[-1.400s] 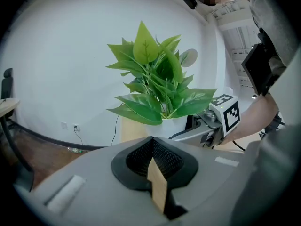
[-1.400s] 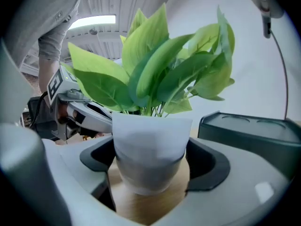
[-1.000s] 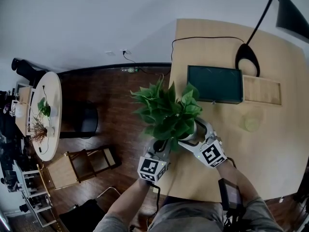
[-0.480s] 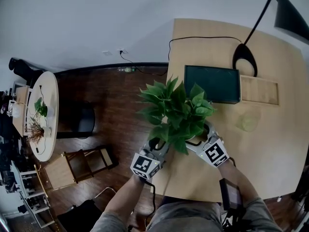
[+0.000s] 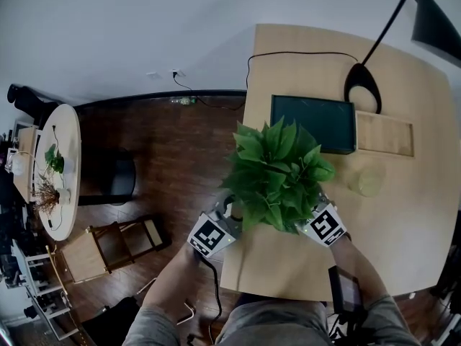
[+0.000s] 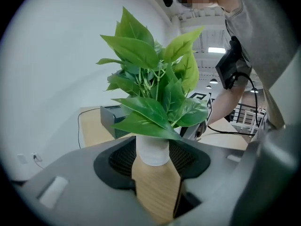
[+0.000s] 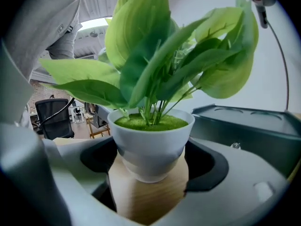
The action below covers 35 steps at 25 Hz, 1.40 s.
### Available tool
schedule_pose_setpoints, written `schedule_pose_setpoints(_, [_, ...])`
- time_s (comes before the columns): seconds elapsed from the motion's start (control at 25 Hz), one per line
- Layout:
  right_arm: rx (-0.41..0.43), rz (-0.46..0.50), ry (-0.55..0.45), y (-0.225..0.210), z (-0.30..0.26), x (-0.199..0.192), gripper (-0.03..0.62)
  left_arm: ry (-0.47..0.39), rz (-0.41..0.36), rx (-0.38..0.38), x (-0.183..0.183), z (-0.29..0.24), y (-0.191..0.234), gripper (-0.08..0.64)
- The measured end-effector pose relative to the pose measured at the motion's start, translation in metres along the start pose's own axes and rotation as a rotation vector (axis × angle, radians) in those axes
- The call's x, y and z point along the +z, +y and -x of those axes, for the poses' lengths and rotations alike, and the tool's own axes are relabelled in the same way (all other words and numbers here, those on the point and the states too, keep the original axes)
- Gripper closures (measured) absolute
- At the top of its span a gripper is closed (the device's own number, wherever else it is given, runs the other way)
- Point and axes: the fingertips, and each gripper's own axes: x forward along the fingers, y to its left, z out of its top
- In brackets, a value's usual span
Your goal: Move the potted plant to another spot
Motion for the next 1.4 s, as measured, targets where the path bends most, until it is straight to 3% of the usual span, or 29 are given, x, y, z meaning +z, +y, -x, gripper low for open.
schedule_pose_setpoints(0.08, [-0.003,0.0,0.006,-0.005,0.001,-0.002,0.133,0.004,-0.019,-0.024,0.004,-0.005,-0.005,0.397])
schedule_pose_setpoints(0.16, [0.0,-0.001,0.018,-0.006,0.003,-0.001,0.133,0.009,-0.023,-0.042,0.003,-0.008,-0.009,0.413])
schedule_pose_setpoints(0.24, [0.009,0.005,0.025,-0.003,0.004,0.001,0.135,0.017,-0.034,-0.066,0.002,-0.008,-0.013,0.327])
schedule_pose_setpoints(0.44, [0.047,0.035,0.036,0.002,0.001,0.0,0.135,0.048,-0.099,-0.09,0.001,-0.014,-0.008,0.262])
schedule_pose_setpoints(0.84, [0.047,0.041,0.047,0.001,0.001,0.004,0.135,0.039,-0.105,-0.106,0.008,-0.012,-0.006,0.261])
schedule_pose_setpoints(1.12, [0.016,0.071,0.056,0.001,0.015,0.039,0.135,-0.003,-0.123,-0.113,0.042,0.0,-0.009,0.261])
schedule_pose_setpoints(1.4, [-0.055,0.116,0.06,0.011,0.043,0.098,0.135,-0.074,-0.18,-0.153,0.1,0.026,-0.022,0.261])
